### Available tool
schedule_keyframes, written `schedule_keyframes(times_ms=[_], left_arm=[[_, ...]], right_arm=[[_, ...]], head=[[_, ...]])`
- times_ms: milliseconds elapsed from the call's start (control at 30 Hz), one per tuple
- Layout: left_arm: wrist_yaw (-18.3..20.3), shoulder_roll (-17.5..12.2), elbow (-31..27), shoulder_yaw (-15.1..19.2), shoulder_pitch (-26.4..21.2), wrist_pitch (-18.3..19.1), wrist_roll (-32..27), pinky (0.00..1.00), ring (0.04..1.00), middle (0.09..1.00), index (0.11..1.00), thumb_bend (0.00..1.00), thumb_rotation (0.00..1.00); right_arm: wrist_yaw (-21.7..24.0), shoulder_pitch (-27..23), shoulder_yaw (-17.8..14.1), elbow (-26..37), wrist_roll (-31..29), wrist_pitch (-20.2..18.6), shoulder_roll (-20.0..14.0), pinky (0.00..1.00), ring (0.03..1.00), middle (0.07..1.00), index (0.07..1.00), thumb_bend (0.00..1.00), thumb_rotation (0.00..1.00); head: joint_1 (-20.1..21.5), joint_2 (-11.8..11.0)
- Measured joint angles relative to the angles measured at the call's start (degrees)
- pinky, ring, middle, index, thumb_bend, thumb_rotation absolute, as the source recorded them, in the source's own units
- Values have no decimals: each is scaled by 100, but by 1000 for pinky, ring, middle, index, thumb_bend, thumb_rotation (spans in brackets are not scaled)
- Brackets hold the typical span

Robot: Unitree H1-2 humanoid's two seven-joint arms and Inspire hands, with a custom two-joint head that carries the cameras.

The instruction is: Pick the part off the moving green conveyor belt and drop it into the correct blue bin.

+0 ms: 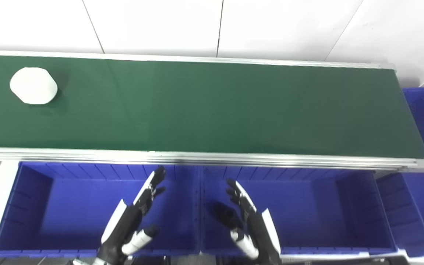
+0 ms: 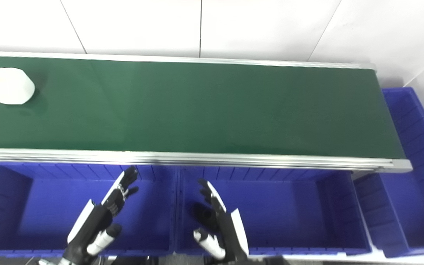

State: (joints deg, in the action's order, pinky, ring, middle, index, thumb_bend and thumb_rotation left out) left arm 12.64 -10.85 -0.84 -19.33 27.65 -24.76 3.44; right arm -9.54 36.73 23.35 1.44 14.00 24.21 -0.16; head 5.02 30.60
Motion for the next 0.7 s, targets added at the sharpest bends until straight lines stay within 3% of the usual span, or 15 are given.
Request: schedule_keyframes(times_ms=[233, 333, 500, 700], left_arm=[[-236, 61, 459, -299, -290, -18, 231, 906, 1000, 1000, 1000, 787, 863], [-250, -79, 503, -392, -398, -20, 239, 912, 1000, 1000, 1000, 774, 853], [-389, -51, 664, -469, -428, -20, 295, 926, 979, 1000, 1000, 850, 876], [-505, 7, 663, -554, -471, -21, 487, 944, 975, 997, 1000, 857, 890]], right_arm=[[-89, -188, 9, -166, -191, 179, -171, 909, 918, 963, 944, 931, 954], [-201, -520, -21, -631, -291, 139, -316, 949, 937, 974, 956, 900, 946], [-217, -579, 56, -697, -596, 140, -396, 951, 937, 977, 995, 935, 973], [-216, -554, -16, -694, -720, 140, -397, 937, 935, 974, 992, 958, 987]], head=[[-186, -239], [-362, -327], [-765, -432], [-985, -459]])
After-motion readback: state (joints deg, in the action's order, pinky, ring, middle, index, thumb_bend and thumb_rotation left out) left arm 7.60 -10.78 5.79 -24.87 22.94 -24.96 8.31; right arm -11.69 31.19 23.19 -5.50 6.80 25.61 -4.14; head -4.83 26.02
